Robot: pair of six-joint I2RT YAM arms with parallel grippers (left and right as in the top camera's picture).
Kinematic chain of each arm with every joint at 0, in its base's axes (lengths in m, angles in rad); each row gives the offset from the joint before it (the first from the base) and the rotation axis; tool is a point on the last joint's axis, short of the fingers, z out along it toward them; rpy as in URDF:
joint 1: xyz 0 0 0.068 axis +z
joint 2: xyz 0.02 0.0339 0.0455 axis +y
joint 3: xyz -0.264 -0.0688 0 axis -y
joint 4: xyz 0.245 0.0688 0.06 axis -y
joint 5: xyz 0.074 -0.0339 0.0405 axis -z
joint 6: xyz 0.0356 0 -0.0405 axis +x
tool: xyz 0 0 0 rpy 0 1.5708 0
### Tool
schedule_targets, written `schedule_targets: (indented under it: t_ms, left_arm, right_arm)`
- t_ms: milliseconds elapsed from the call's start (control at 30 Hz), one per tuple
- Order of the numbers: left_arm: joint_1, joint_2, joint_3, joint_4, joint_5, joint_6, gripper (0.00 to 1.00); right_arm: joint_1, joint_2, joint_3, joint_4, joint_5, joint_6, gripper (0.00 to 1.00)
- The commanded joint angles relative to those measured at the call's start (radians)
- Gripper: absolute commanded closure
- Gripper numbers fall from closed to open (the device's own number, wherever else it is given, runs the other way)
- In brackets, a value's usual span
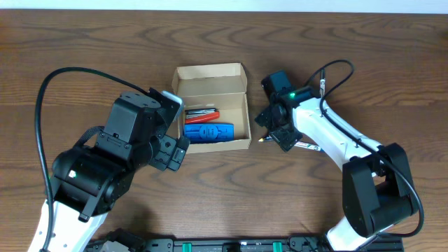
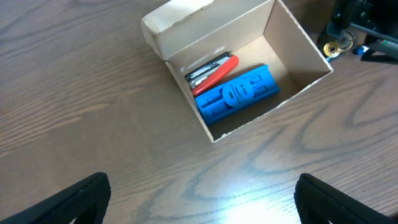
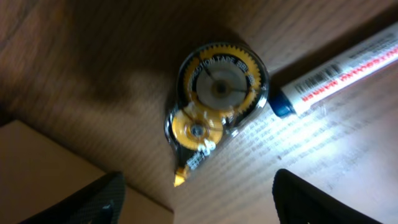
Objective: Pack container
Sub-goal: 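Move the right gripper to the yellow correction tape roller and grasp it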
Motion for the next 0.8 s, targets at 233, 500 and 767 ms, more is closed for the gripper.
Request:
schedule_targets:
  t_ms: [233,500,767]
  left_arm:
    - [0.003,0.001,0.005,-0.003,0.0,0.006,0.05]
    - [0.003,0.001,0.005,-0.003,0.0,0.006,0.05]
    - [0.003,0.001,0.005,-0.003,0.0,0.006,0.05]
  right_arm:
    - [0.005,0.009,-0.102,0.142,0.06,0.088,0.23]
    - [-0.021,0.011,-0.133,0.195,0.06,0.096,0.25]
    - [-0.029,0.071,-0.133,0.21,0.014,0.097,0.28]
